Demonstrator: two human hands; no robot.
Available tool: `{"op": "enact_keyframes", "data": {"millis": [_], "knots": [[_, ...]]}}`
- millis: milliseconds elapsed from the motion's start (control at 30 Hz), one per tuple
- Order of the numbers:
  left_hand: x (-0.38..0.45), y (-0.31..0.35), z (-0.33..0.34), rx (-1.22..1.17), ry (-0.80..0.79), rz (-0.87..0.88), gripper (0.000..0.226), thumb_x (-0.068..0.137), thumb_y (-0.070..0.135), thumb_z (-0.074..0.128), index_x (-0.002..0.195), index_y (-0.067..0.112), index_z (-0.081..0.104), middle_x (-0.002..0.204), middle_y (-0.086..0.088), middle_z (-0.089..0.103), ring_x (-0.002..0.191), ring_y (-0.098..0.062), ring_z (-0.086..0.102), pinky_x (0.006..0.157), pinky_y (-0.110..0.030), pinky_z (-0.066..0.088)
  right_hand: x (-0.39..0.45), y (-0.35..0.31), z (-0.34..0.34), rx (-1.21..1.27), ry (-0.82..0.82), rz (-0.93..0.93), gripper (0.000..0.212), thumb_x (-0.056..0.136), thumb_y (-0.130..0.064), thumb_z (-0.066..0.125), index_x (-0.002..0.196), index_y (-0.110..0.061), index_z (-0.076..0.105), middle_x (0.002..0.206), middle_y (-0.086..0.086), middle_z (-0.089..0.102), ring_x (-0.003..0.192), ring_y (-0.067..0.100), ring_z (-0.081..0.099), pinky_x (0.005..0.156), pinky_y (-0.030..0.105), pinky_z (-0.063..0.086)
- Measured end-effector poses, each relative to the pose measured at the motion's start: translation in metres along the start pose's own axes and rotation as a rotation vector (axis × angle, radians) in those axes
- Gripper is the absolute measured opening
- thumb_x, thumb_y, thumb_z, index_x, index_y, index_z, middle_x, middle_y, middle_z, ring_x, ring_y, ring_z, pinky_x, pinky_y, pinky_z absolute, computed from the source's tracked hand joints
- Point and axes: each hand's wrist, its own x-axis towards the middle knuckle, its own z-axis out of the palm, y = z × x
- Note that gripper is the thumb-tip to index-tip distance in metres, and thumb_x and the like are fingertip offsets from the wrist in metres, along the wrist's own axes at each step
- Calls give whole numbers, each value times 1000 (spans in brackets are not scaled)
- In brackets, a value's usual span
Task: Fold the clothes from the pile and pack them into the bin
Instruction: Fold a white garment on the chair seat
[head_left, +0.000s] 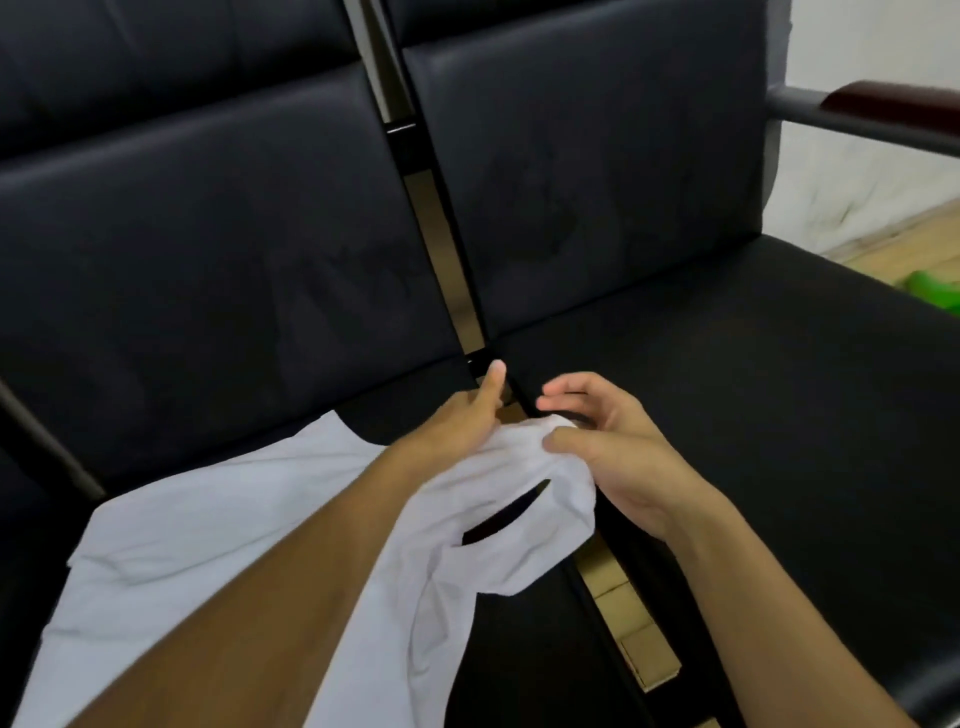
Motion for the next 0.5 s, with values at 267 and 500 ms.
{"op": "enact_keyframes", "data": {"millis": [267,500], "knots": [[27,43,2,36,-499,-146,54,98,58,40,133,19,52,109,-2,65,100,-20,63,82,-33,52,-4,-9,-17,-24,-67,-177,40,81,13,66,106,-19,66,105,3,69,98,19,69,82,39,59],[20,69,-3,-91,-633,-192,33,99,39,53,108,12,69,97,-8,71,82,-20,69,71,-29,57,-5,-15,-25,-77,-11,-230,33,82,5,72,106,-16,65,101,1,70,95,16,70,79,36,61]]}}
